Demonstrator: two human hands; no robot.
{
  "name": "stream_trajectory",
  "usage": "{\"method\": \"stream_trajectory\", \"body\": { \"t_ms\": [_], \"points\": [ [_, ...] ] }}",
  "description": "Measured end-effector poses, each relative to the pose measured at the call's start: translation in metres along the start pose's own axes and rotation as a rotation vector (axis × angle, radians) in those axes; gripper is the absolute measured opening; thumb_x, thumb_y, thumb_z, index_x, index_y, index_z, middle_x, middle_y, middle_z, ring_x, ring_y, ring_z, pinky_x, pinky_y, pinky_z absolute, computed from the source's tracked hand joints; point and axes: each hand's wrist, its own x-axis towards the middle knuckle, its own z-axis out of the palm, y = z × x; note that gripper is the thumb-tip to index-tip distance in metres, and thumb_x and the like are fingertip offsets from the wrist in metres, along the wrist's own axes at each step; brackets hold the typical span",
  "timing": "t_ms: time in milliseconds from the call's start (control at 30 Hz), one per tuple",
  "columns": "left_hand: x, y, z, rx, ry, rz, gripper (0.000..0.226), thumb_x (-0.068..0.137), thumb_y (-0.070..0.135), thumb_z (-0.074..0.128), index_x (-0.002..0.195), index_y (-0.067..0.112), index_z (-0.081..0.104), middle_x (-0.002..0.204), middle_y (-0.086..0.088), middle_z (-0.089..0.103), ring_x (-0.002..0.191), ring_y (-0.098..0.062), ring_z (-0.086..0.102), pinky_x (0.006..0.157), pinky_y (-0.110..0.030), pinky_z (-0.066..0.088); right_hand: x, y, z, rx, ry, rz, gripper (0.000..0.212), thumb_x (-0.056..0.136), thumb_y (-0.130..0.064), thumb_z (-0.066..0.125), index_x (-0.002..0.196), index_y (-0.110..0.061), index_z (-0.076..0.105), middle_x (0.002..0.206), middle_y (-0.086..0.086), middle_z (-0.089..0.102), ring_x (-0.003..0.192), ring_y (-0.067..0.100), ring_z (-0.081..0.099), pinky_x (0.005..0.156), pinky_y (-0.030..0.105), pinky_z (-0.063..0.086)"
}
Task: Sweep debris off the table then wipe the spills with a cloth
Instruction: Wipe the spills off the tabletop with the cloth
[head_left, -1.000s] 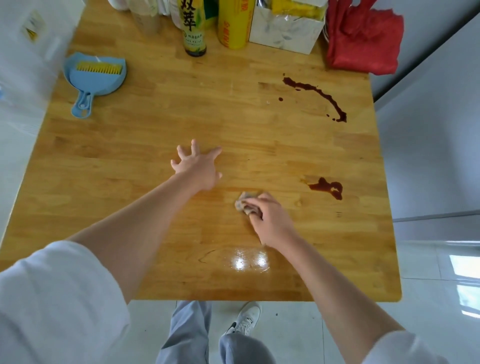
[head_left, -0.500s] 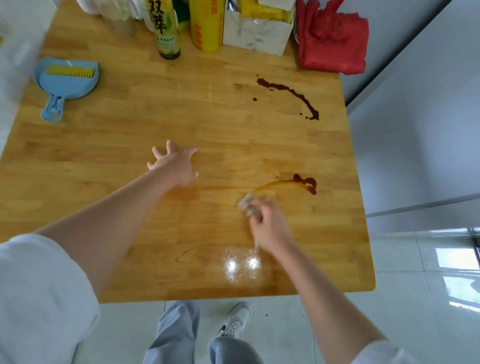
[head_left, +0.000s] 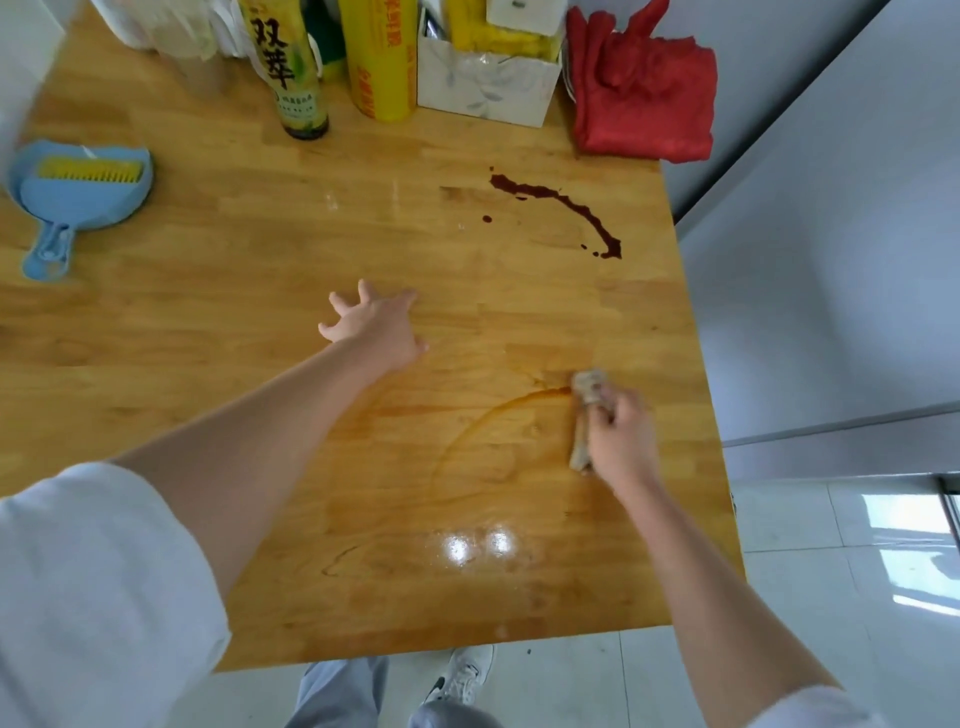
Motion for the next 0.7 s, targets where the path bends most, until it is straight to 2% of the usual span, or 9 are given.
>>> {"method": "stream_trajectory", "body": {
  "t_ms": [100,267,333,400,467,533,567,633,700],
  "points": [
    [-0.001,0.001,0.001,0.001,-0.004,-0.005,0.074,0.091,0.050,0.063,0.152,0.046,0.021,0.163,-0.009,0.000,0.147,-0.047,-0.001,0.112,-0.066,0.023,-0.014,0.010,0.003,-0.132,-0.293,-0.230,0.029,0.097,-0.014,0.054,0.120,-0.028,0.064,0.101,-0.012,0.060,0.063,0.000,0.061,0.046,0.014,0.044],
    [-0.001,0.003,-0.002,0.012,-0.005,-0.006,0.072,0.093,0.048,0.062,0.152,0.045,0.022,0.163,-0.011,0.002,0.146,-0.047,0.002,0.111,-0.065,0.025,0.037,0.035,-0.059,0.004,0.246,0.318,0.022,0.101,-0.024,0.047,0.113,-0.022,0.065,0.095,-0.004,0.074,0.068,0.008,0.065,0.052,0.018,0.045],
    [-0.001,0.003,-0.002,0.007,-0.008,-0.004,0.071,0.093,0.048,0.061,0.152,0.044,0.021,0.162,-0.011,0.003,0.146,-0.048,0.002,0.111,-0.066,0.025,0.048,0.015,-0.044,0.032,0.280,0.313,0.031,0.100,-0.018,0.045,0.125,-0.028,0.062,0.089,-0.014,0.074,0.056,0.006,0.061,0.045,0.014,0.042],
    [0.001,0.002,-0.002,0.012,0.000,0.002,0.070,0.093,0.048,0.061,0.151,0.044,0.022,0.161,-0.011,0.005,0.145,-0.048,0.005,0.111,-0.066,0.025,0.036,-0.025,-0.012,0.054,0.145,0.101,0.036,0.097,-0.013,0.049,0.124,-0.033,0.060,0.083,-0.020,0.072,0.062,0.007,0.068,0.050,0.014,0.046],
    [0.001,0.001,-0.002,0.013,-0.003,0.006,0.069,0.093,0.048,0.061,0.150,0.044,0.023,0.161,-0.012,0.005,0.144,-0.049,0.005,0.111,-0.067,0.024,0.008,-0.040,0.024,-0.060,-0.162,-0.237,0.028,0.092,-0.017,0.053,0.109,-0.035,0.065,0.098,-0.015,0.066,0.077,0.013,0.068,0.061,0.015,0.044],
    [0.001,0.001,-0.001,0.014,0.006,0.010,0.070,0.092,0.049,0.062,0.150,0.044,0.023,0.161,-0.012,0.005,0.144,-0.050,0.005,0.110,-0.068,0.024,-0.019,-0.027,0.032,-0.196,-0.486,-0.531,0.031,0.088,-0.031,0.049,0.113,-0.044,0.061,0.095,-0.025,0.055,0.066,0.005,0.058,0.050,0.015,0.043],
    [0.002,0.001,0.000,0.017,0.008,0.016,0.070,0.092,0.049,0.062,0.150,0.045,0.023,0.161,-0.013,0.005,0.144,-0.050,0.005,0.110,-0.068,0.024,-0.016,-0.015,0.020,-0.193,-0.510,-0.532,0.032,0.087,-0.034,0.048,0.109,-0.052,0.062,0.093,-0.029,0.056,0.065,0.005,0.058,0.049,0.018,0.046],
    [0.003,0.000,0.001,0.018,0.005,0.017,0.070,0.092,0.048,0.061,0.150,0.045,0.022,0.162,-0.013,0.003,0.144,-0.050,0.004,0.110,-0.069,0.024,0.008,0.008,-0.017,-0.165,-0.262,-0.319,0.032,0.090,-0.028,0.056,0.091,-0.059,0.065,0.089,-0.041,0.059,0.064,0.000,0.062,0.048,0.012,0.045],
    [0.003,0.001,0.001,0.022,0.002,0.011,0.069,0.093,0.047,0.061,0.150,0.045,0.021,0.162,-0.013,0.002,0.144,-0.051,0.004,0.111,-0.069,0.023,0.038,0.016,-0.049,-0.095,0.056,0.064,0.028,0.096,-0.025,0.052,0.098,-0.049,0.066,0.084,-0.035,0.065,0.062,-0.002,0.062,0.040,0.006,0.037]
  ]
}}
